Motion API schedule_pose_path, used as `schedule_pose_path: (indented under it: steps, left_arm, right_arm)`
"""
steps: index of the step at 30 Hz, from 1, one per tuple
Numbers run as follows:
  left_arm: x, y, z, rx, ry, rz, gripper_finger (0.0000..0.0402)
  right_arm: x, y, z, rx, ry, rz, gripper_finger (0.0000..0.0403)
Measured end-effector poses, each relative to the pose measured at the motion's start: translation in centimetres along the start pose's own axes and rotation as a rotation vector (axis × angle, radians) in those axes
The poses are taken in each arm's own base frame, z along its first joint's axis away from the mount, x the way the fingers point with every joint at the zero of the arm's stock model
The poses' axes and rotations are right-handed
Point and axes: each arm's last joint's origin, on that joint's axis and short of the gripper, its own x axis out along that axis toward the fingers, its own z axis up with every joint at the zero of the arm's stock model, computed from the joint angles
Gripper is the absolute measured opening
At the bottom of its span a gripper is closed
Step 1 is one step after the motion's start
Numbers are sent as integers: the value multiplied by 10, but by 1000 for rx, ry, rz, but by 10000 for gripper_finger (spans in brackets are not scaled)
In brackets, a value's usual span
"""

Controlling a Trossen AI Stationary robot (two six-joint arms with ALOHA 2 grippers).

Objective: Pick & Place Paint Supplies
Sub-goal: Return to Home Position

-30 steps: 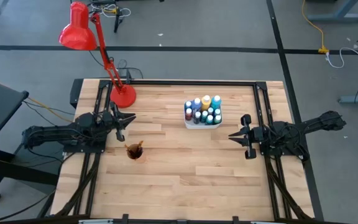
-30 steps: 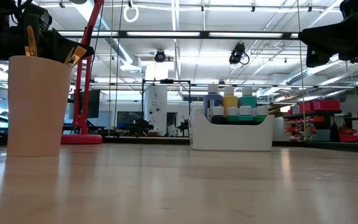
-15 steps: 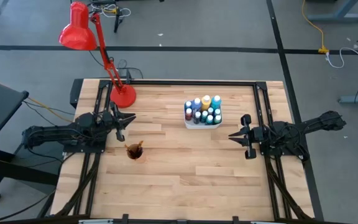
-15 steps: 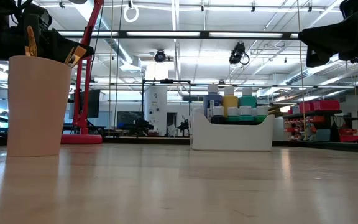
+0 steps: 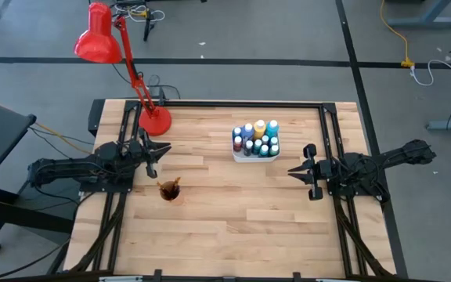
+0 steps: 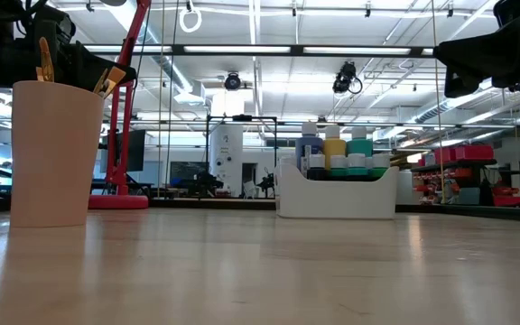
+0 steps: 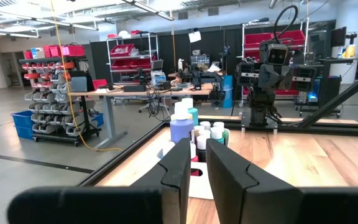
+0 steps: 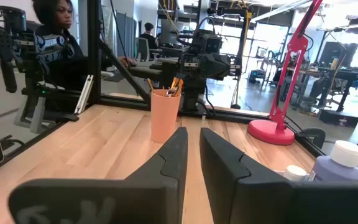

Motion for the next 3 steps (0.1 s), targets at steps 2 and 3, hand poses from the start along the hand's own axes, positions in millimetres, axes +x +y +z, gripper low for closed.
schedule_pose_path:
  steps: [2, 3]
  left_arm:
    - [0, 0, 0, 0, 0, 0, 61]
    - [0, 0, 0, 0, 0, 0, 61]
  right_arm:
    - [0, 0, 0, 0, 0, -1, 48]
    - [0, 0, 0, 0, 0, 0, 48]
